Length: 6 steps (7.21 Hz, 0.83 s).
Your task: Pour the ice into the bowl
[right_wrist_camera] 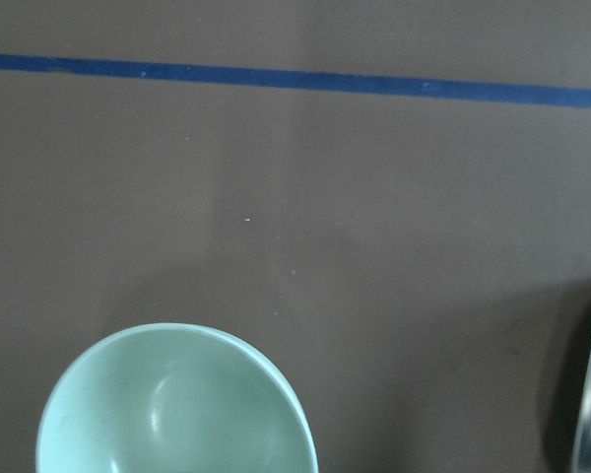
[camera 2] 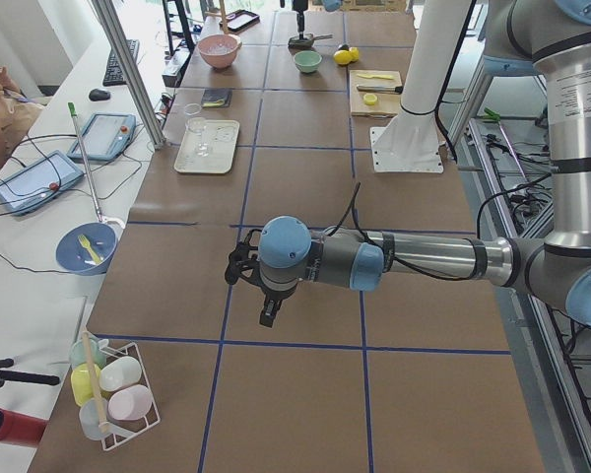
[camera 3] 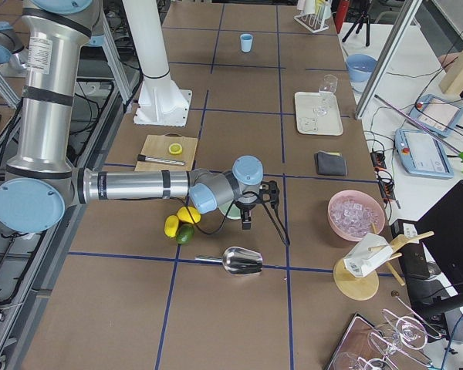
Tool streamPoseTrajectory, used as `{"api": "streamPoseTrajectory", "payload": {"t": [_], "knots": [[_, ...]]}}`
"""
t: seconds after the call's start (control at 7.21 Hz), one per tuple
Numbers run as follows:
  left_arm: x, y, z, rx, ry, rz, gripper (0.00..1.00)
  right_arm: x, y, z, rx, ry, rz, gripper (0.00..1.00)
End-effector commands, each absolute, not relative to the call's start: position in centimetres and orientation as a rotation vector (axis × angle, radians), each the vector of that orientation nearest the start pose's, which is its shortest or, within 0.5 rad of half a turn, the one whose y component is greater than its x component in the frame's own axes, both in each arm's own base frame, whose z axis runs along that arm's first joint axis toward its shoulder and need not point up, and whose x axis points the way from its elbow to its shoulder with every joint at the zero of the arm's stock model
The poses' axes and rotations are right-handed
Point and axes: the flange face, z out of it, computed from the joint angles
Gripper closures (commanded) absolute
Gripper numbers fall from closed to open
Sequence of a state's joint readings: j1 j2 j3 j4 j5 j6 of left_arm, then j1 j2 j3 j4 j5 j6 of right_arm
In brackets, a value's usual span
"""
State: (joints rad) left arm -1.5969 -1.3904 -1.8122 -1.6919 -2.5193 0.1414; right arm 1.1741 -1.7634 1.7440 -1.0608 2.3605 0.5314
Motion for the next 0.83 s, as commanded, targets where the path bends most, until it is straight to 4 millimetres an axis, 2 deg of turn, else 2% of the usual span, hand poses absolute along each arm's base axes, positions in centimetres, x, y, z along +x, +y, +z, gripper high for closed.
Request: {"api": "streamPoseTrajectory", "payload": {"t": [0.0, 0.14, 0.28, 0.42, 0.56, 0.69], "knots": [[-6.1, -42.2, 59.0, 0.288, 0.963, 0.215, 0.0, -15.2, -38.7, 61.5, 0.07, -0.901, 0.003, 0.07], [-6.1, -42.3, 59.2, 0.292, 0.964, 0.215, 0.0, -16.4, -38.4, 61.9, 0.055, -0.881, 0.019, 0.07], [-6.1, -42.3, 59.2, 0.293, 0.964, 0.216, 0.0, -16.7, -38.4, 62.6, 0.052, -0.864, 0.025, 0.07], [-6.1, -42.3, 59.2, 0.296, 0.964, 0.218, 0.0, -17.2, -38.2, 63.5, 0.029, -0.855, 0.027, 0.16], [-6.1, -42.3, 59.2, 0.298, 0.964, 0.218, 0.0, -17.8, -38.1, 63.9, 0.019, -0.85, 0.019, 0.28], [-6.1, -42.3, 59.1, 0.299, 0.963, 0.219, 0.0, -17.9, -38.0, 64.4, 0.011, -0.844, 0.019, 0.59]]}}
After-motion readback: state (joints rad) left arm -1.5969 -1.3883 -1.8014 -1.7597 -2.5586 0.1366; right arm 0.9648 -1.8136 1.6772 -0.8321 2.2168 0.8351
